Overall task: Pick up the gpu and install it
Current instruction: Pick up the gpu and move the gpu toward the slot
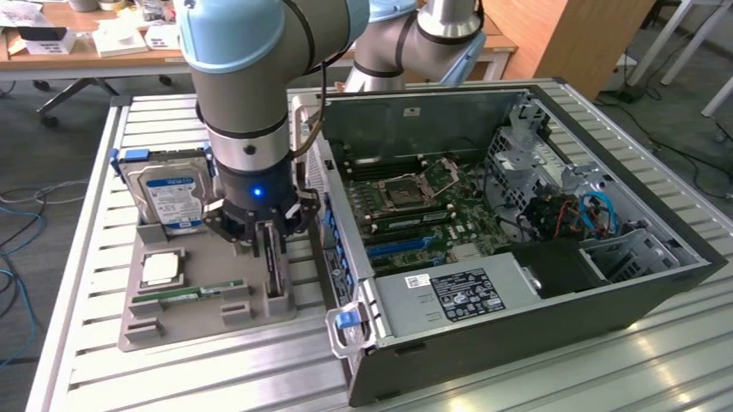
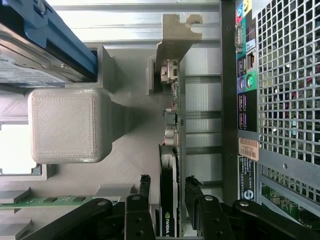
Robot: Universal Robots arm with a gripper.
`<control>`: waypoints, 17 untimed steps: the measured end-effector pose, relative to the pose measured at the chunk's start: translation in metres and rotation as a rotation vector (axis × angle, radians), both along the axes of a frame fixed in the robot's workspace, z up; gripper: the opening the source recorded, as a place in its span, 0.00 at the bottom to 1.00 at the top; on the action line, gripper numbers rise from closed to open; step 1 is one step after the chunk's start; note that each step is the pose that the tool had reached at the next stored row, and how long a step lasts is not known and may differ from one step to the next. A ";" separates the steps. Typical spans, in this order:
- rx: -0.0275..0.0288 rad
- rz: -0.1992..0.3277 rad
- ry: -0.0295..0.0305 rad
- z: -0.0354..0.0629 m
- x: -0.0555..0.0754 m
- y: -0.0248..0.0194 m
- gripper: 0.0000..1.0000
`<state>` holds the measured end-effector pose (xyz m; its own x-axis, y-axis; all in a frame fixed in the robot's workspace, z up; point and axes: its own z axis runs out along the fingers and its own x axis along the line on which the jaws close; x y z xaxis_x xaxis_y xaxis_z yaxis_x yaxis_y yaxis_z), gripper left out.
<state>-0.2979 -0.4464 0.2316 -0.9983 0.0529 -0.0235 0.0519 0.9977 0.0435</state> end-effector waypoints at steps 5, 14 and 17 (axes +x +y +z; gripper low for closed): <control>-0.0001 -0.001 -0.0001 0.0000 0.000 -0.0007 0.42; -0.0001 -0.002 0.0000 0.0000 0.001 -0.0007 0.42; -0.0002 -0.002 0.0000 0.0000 0.001 -0.0008 0.42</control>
<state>-0.2969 -0.4472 0.2316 -0.9982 0.0551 -0.0235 0.0540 0.9976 0.0433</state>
